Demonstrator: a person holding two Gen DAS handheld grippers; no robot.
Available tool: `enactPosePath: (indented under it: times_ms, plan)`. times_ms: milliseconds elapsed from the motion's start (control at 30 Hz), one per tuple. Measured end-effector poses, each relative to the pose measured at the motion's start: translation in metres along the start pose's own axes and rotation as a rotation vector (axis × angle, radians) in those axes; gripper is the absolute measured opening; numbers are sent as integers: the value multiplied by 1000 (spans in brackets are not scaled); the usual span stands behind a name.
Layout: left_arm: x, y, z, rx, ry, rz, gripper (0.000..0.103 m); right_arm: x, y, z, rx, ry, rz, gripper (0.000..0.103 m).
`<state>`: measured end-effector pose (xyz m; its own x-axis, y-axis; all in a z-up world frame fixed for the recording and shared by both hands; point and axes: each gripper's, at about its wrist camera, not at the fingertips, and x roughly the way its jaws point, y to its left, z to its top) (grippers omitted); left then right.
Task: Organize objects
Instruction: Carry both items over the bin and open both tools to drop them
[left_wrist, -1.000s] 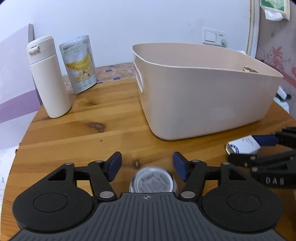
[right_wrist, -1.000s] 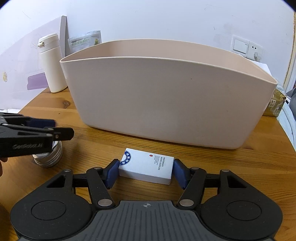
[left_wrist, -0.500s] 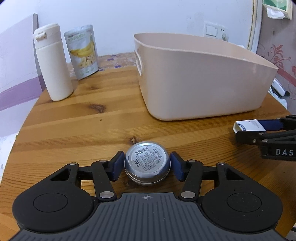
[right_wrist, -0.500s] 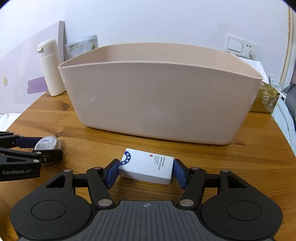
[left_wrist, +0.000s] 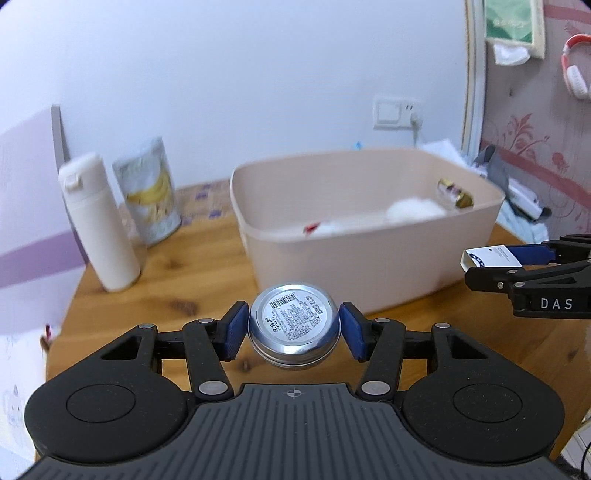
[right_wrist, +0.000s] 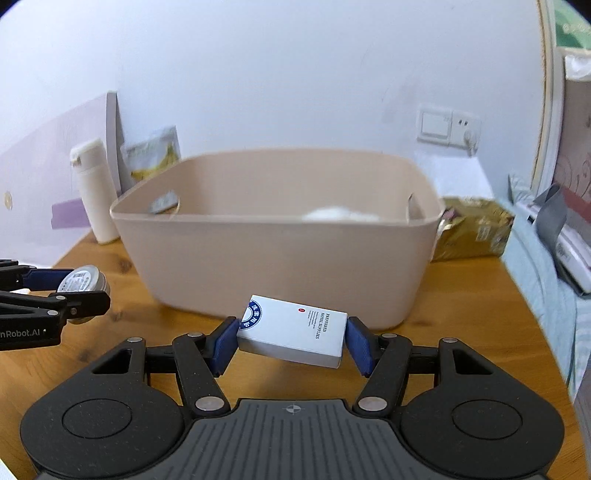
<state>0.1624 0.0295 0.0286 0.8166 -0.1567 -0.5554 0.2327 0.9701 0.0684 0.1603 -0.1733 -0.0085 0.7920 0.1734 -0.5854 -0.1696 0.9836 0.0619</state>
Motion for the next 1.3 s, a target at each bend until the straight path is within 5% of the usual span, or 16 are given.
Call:
enactPosePath:
  times_ms: [567, 1033, 1300]
  plan:
    - [15, -16, 70, 21, -118, -10, 55, -33, -28, 55, 3, -164, -33, 60]
    - [102, -26, 108, 39, -32, -16, 55, 4, -39, 98, -26, -173, -53, 60]
    - [135, -33, 108, 60, 43, -40, 55, 42, -35, 109, -79, -97, -51, 60]
